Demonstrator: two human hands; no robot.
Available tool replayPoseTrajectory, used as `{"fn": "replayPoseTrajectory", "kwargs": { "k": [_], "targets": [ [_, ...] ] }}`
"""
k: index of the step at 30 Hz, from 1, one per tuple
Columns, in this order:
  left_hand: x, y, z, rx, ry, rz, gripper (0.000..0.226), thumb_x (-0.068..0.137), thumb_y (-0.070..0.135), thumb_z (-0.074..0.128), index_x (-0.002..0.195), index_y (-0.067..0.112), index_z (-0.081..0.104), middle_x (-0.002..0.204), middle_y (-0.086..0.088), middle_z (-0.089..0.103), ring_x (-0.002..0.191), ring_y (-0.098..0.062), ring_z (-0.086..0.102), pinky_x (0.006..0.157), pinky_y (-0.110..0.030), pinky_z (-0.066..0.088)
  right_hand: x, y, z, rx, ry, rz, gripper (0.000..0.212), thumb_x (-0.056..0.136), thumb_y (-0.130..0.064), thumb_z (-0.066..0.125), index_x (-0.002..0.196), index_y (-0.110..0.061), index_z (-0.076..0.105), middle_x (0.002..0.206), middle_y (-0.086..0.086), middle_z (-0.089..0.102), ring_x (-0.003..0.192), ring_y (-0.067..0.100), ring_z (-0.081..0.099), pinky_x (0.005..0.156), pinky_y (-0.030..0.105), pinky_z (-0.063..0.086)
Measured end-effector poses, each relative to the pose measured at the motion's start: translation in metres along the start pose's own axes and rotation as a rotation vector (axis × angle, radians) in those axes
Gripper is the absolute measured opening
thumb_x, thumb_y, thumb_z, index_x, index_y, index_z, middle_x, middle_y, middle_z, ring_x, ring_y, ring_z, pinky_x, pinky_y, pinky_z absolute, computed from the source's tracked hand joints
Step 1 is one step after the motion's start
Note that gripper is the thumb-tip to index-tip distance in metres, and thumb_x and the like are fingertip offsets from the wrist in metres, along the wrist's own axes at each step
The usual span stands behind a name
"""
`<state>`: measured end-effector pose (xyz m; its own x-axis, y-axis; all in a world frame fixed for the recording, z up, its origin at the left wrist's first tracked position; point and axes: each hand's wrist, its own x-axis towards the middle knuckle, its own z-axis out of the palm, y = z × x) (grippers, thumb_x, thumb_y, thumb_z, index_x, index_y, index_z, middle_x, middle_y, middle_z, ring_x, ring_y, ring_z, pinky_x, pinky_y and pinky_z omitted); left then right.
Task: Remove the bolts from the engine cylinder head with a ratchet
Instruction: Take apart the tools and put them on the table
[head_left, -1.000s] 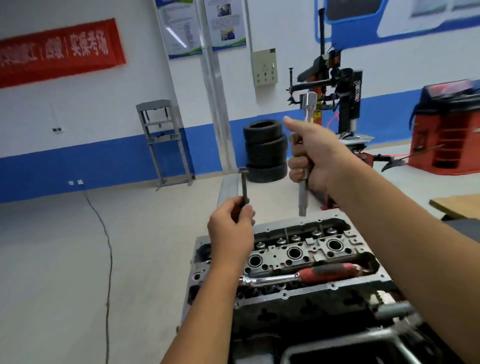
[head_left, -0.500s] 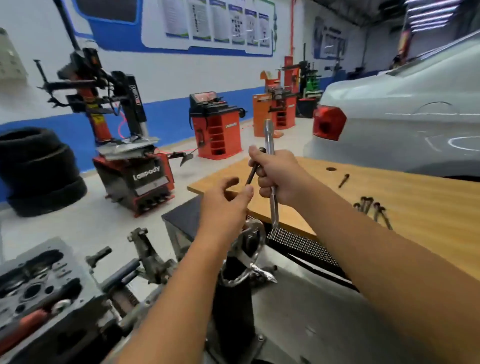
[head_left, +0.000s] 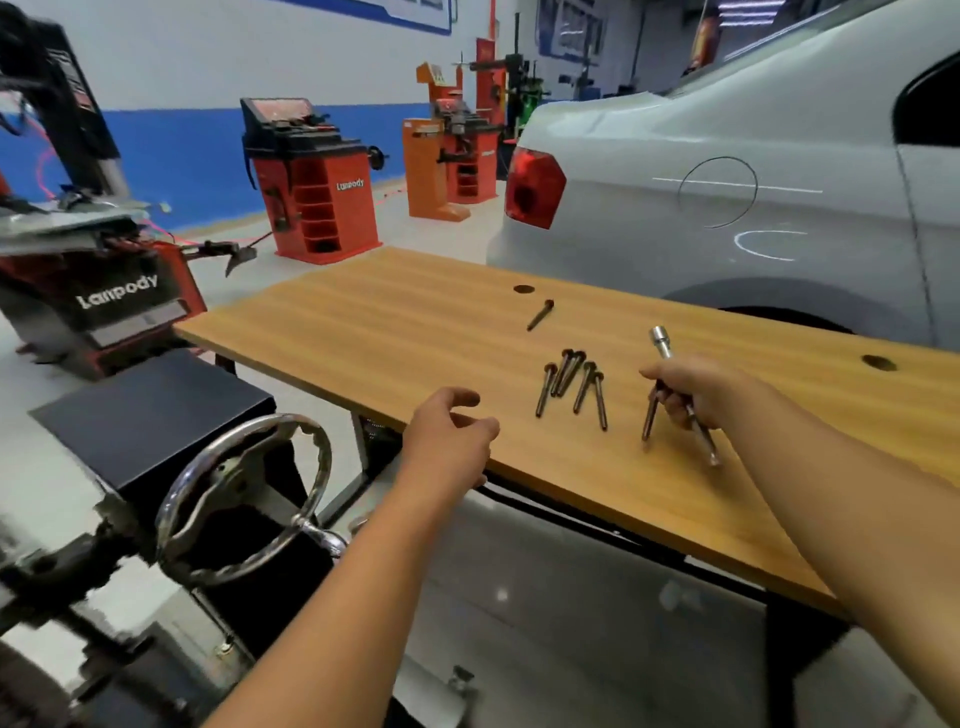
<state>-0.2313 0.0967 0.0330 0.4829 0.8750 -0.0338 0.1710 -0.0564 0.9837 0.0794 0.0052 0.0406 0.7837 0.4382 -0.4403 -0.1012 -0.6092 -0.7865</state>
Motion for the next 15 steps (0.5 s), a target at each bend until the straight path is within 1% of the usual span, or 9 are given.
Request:
{"fn": "replayPoseTrajectory", "kwargs": {
  "k": [1,3,5,7,10,13,15],
  "targets": [
    [0.002,-0.002,0.008,0.003,-0.003,-0.001,0.024,0.098,0.017,0.07,0.11,0.036,0.062,0.096,0.003,0.068,0.077,-0.015,0.072,0.051,-0.023,0.058,0.005,0.003,-0.001,-0.01,0.004,0.001,0.02,0.105,-0.026,0.06,0.096,-0.01,0.054,0.065,0.006,0.052,0.04,0.009,0.037,0.035,0.018,0.031],
    [0.005,-0.006,0.018,0.006,-0.005,-0.01,0.025,0.098,0.016,0.07,0.112,0.034,0.062,0.094,0.004,0.068,0.077,-0.014,0.071,0.05,-0.021,0.056,0.013,0.008,0.001,-0.024,-0.006,0.024,0.018,0.105,-0.026,0.06,0.096,-0.011,0.054,0.066,0.006,0.051,0.039,0.01,0.038,0.035,0.019,0.032],
    [0.006,-0.009,0.02,0.023,-0.016,-0.022,0.024,0.098,0.016,0.069,0.114,0.033,0.063,0.097,0.004,0.067,0.08,-0.014,0.07,0.049,-0.019,0.054,0.018,0.012,0.004,-0.011,-0.027,0.072,0.018,0.105,-0.027,0.059,0.097,-0.011,0.056,0.065,0.005,0.05,0.036,0.011,0.038,0.037,0.02,0.033],
    [0.005,-0.011,0.016,0.045,-0.024,-0.039,0.023,0.1,0.014,0.066,0.111,0.034,0.063,0.102,0.003,0.066,0.084,-0.015,0.07,0.05,-0.019,0.055,0.022,0.016,0.006,0.012,-0.029,0.092,0.017,0.105,-0.028,0.058,0.101,-0.011,0.057,0.066,0.004,0.05,0.035,0.011,0.038,0.038,0.021,0.032],
    [0.002,-0.015,0.001,0.032,-0.027,-0.054,0.024,0.099,0.01,0.062,0.108,0.031,0.065,0.103,-0.001,0.067,0.086,-0.018,0.071,0.052,-0.022,0.056,0.024,0.015,0.004,0.068,0.028,0.064,0.019,0.106,-0.029,0.056,0.094,-0.014,0.055,0.062,0.002,0.048,0.038,0.012,0.036,0.037,0.021,0.031],
    [-0.003,-0.023,-0.024,0.002,0.008,-0.078,0.018,0.097,0.013,0.066,0.105,0.029,0.067,0.1,-0.003,0.068,0.083,-0.02,0.072,0.055,-0.027,0.058,0.011,0.0,0.007,0.191,0.081,0.008,0.023,0.105,-0.031,0.053,0.085,-0.018,0.052,0.061,-0.001,0.045,0.036,0.011,0.035,0.038,0.021,0.032],
    [-0.007,-0.028,-0.038,-0.014,0.036,-0.097,0.011,0.098,0.018,0.068,0.103,0.028,0.067,0.105,-0.005,0.068,0.083,-0.021,0.072,0.057,-0.029,0.058,-0.014,-0.019,0.023,0.33,0.077,-0.032,0.02,0.105,-0.031,0.051,0.089,-0.019,0.055,0.06,-0.003,0.043,0.036,0.01,0.034,0.042,0.022,0.032]
  ]
}}
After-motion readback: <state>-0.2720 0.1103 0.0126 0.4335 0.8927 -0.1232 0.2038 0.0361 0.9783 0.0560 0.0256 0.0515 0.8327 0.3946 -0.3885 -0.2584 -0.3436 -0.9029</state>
